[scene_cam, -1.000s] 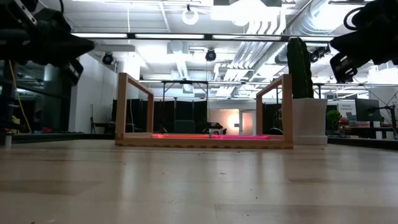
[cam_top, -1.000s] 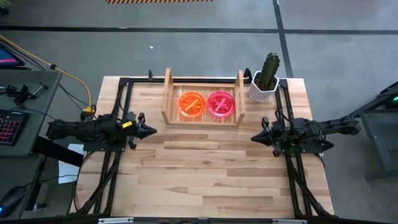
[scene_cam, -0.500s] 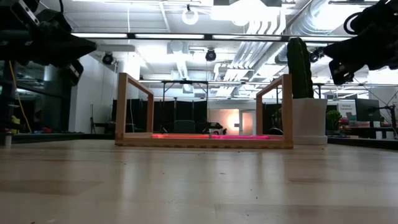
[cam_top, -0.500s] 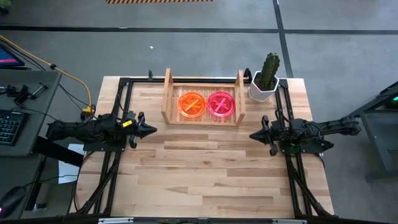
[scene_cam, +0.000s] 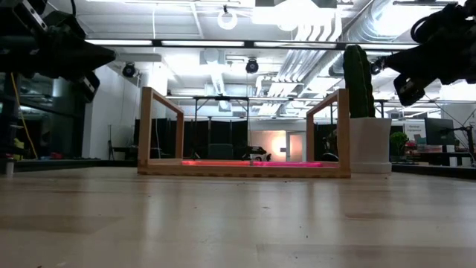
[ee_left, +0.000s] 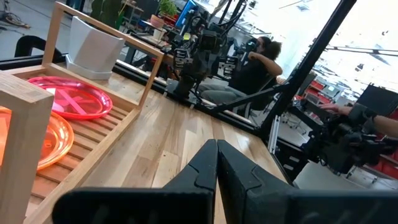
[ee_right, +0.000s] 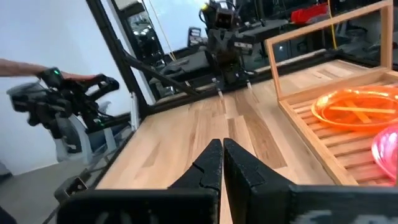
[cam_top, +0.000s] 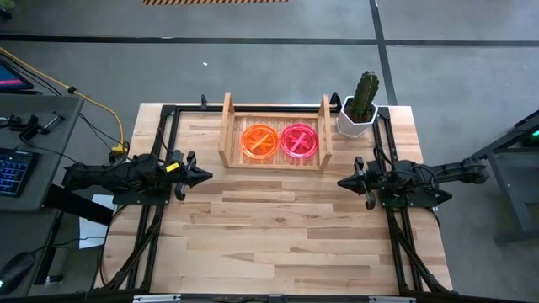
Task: Place and stack plates onto a shelf
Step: Return to Home Position
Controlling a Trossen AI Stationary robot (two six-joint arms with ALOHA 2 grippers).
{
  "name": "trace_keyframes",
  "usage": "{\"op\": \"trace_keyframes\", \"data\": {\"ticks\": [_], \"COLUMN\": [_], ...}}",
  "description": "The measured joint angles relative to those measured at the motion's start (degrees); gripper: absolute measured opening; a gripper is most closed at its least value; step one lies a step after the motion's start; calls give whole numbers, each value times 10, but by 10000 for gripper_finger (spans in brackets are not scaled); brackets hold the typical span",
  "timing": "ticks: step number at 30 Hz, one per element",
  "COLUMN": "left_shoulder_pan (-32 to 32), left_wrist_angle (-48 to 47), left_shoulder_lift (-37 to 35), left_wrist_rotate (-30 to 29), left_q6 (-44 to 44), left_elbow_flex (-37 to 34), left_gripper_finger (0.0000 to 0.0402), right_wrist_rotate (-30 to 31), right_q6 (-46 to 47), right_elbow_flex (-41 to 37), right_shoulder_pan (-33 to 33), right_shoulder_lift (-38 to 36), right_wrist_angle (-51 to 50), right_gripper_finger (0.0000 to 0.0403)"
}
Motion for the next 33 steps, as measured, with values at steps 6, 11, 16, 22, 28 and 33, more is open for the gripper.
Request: {"op": "trace_keyframes", "data": {"ticks": [6, 11, 16, 22, 28, 33], "left_shoulder_pan": [0, 0, -1, -1, -1, -1], "left_wrist_angle": [0, 1, 1, 1, 1, 1], "left_shoulder_lift": [0, 0, 0, 6, 6, 6], "left_wrist_rotate": [0, -1, -2, -2, -2, -2], "left_q6": [0, 0, 0, 0, 0, 0], "left_elbow_flex": [0, 0, 0, 0, 0, 0], "left_gripper_finger": [3, 3, 3, 3, 3, 3], "right_wrist_rotate": [-9, -9, -9, -9, -9, -9], "right_q6": [-3, -2, -2, -2, -2, -2], "right_elbow_flex": [0, 0, 0, 0, 0, -1], "right_shoulder_pan": [-1, -1, -1, -1, -1, -1], "right_shoulder_lift": [-28, -24, -20, -20, -20, -20], "right_wrist_angle": [10, 8, 2, -1, -1, -1], "right_gripper_finger": [0, 0, 0, 0, 0, 0]}}
